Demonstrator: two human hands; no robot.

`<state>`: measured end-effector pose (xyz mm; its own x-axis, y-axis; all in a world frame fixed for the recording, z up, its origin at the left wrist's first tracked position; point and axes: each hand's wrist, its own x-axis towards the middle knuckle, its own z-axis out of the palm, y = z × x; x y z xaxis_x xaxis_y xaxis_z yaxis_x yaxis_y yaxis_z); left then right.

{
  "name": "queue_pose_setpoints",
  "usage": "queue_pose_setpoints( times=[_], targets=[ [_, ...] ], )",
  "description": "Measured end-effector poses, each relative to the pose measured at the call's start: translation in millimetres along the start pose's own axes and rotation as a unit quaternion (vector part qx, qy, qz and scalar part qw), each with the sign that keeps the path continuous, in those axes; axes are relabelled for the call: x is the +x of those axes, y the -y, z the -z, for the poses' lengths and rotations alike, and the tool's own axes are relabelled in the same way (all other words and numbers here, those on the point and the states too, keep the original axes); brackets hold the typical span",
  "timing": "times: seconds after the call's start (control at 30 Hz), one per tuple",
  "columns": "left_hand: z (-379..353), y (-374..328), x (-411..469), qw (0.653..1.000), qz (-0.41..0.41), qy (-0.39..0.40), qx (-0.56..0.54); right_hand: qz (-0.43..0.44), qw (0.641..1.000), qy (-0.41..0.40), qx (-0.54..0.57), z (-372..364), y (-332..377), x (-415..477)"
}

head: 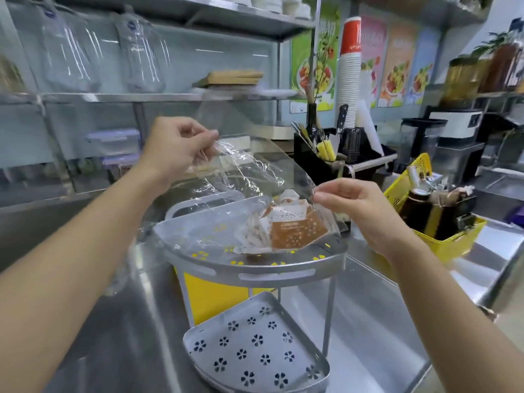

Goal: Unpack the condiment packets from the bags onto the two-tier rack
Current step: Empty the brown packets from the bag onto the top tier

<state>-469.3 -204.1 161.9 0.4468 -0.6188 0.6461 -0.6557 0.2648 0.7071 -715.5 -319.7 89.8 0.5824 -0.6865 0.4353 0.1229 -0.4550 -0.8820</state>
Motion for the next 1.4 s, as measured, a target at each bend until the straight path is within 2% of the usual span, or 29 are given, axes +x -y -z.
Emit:
queue_pose_setpoints(
  times=[0.2,0.27,0.4,0.57,0.67,0.73,0.8,0.83,0.9,1.0,1.1,1.2,1.3,1.4],
  targets=[
    [15,14,-7,0.996,0.076,-0.045,0.028,0.031,0.997,-0.068,-0.021,-6,-13,-5],
    [16,11,-9,0.994,0.069,-0.065,0.061,0.051,0.993,-0.103,-0.036,-10,-8,-2],
    [19,-10,-13,0.987,-0.017,-0.101,0.128,0.075,0.981,-0.173,-0.036,-4,14,14],
    [9,-32,-18,0.965,-0.094,-0.091,0.228,0.076,0.966,-0.240,-0.058,10,39,42],
    [-2,-41,-27,0.928,-0.193,-0.139,0.287,0.077,0.953,-0.266,-0.126,11,47,52],
    [-8,-49,-32,0.883,-0.269,-0.149,0.355,0.099,0.943,-0.258,-0.185,7,52,53],
    [-15,-58,-29,0.862,-0.306,-0.092,0.393,0.121,0.939,-0.237,-0.216,2,57,49],
    [-20,-62,-27,0.871,-0.289,-0.041,0.396,0.130,0.939,-0.226,-0.223,0,57,47],
    [-30,-65,-17,0.900,-0.202,0.062,0.381,0.141,0.941,-0.210,-0.223,-2,58,42],
    [-36,-57,-7,0.894,-0.110,0.135,0.413,0.154,0.942,-0.204,-0.219,-2,56,36],
    [-35,-44,0,0.918,-0.118,0.099,0.366,0.129,0.949,-0.211,-0.198,-2,47,30],
    [-38,-46,-1,0.931,-0.143,0.057,0.330,0.029,0.976,-0.205,-0.068,-4,32,24],
    [-41,-47,-3,0.935,-0.166,0.028,0.313,-0.060,0.989,-0.119,0.061,-2,15,16],
    [-40,-46,-1,0.946,-0.175,-0.009,0.272,-0.069,0.997,-0.010,0.013,-3,4,5]
  ],
)
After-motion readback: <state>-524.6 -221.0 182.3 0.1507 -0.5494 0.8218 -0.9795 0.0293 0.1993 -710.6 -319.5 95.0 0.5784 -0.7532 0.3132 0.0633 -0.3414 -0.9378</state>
